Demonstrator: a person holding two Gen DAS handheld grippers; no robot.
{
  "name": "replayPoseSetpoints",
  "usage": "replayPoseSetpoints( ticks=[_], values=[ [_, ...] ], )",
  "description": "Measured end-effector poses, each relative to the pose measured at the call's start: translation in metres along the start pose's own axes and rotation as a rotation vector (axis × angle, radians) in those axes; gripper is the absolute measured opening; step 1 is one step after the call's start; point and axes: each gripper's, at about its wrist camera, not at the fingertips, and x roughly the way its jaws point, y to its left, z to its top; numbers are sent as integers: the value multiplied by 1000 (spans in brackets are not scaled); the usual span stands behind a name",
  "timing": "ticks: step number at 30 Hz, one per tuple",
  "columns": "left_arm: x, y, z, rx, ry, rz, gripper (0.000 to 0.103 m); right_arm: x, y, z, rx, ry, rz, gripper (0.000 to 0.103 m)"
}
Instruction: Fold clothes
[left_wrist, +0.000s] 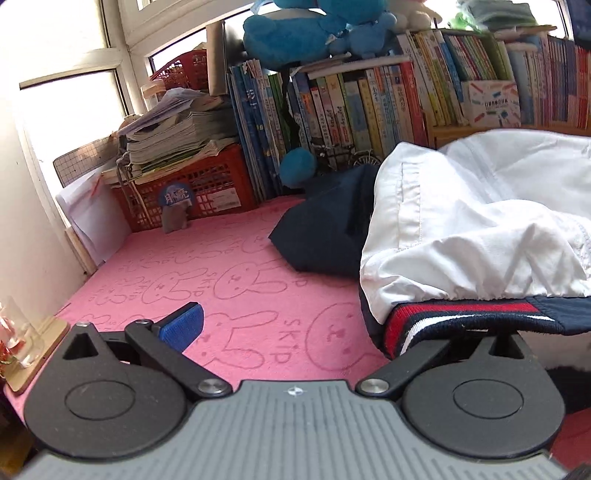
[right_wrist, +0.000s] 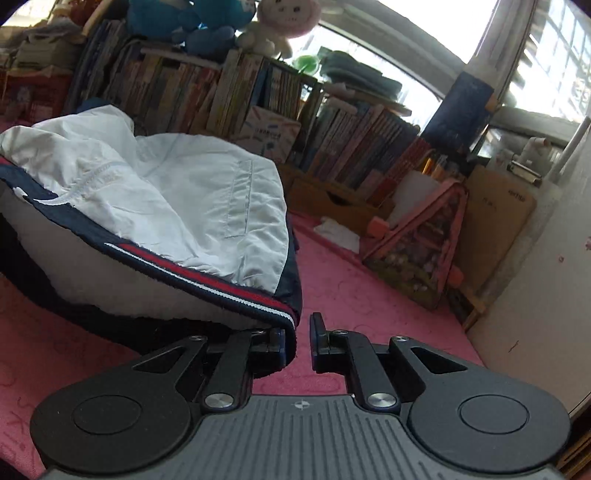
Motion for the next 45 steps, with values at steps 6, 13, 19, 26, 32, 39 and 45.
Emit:
replayPoseSetpoints(
  ticks=[6,13,19,26,32,39,45],
  values=[
    [2,-4,71,108,-138,134,103,24,-9,86,23,-204,-13,10],
    [-74,91,52,-19,-300,4,103,-59,-37,81,32,-562,-134,16],
    [-41,88,-36,-59,62,-180,103,-33,-6,-31,-102,-52,169,17],
    [-43,92,-71,-82,174,-196,103,-47,-11,-66,-45,149,364,28],
    [-58,97,-79,-3,175,-328,103,-51,-61,-53,45,213,466,50],
    [-87,134,-62,-71,126,-674,103,-70,-98,-42,49,239,716,61],
    [-96,161,-20,-169,17,-703,103,-84,-120,-25,-119,155,484,68]
  ],
)
